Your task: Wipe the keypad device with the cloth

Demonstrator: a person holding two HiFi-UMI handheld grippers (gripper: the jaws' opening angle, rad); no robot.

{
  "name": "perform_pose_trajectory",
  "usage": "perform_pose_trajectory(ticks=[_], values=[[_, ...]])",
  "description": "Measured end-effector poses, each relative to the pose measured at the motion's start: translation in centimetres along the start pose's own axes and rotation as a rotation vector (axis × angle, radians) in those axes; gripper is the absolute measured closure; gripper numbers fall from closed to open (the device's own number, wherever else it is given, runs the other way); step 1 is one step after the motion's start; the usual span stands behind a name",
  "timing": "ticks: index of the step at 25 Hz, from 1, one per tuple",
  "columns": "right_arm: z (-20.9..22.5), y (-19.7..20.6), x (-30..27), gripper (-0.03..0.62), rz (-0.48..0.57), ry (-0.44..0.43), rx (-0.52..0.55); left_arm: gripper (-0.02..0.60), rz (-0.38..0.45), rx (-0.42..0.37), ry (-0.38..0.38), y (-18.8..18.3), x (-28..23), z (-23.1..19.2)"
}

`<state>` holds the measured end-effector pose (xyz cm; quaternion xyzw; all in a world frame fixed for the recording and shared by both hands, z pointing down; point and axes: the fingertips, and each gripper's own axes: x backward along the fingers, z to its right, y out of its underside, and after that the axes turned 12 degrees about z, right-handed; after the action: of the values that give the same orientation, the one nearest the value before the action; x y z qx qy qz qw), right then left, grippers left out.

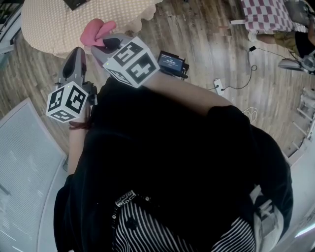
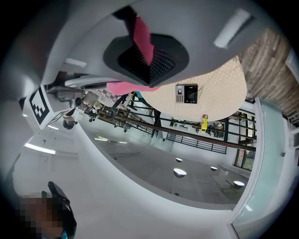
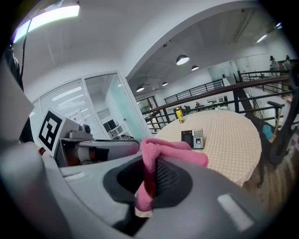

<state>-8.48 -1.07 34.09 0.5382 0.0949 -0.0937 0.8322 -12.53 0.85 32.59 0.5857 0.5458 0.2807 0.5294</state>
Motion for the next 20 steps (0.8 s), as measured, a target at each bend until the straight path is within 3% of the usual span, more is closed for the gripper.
perform_pose_trajectory(ticks=[4, 8, 20], values=[[-1.1, 0.6, 0.4, 0.564, -0.004, -0.001, 0.013, 0.578, 0.007, 0.004, 0.011, 0.1, 0.9, 0.2], [0.9, -0.2, 0.3, 0.565, -0.003, 0.013, 0.008, 0.578, 0.005, -0.004, 0.043, -0.7, -1.7, 0.9], [6.4, -4.7, -1.1, 0.565, 0.081, 0.185, -0.012, 0.578, 0.015, -0.044, 0.231, -4.3, -8.9, 1.4]])
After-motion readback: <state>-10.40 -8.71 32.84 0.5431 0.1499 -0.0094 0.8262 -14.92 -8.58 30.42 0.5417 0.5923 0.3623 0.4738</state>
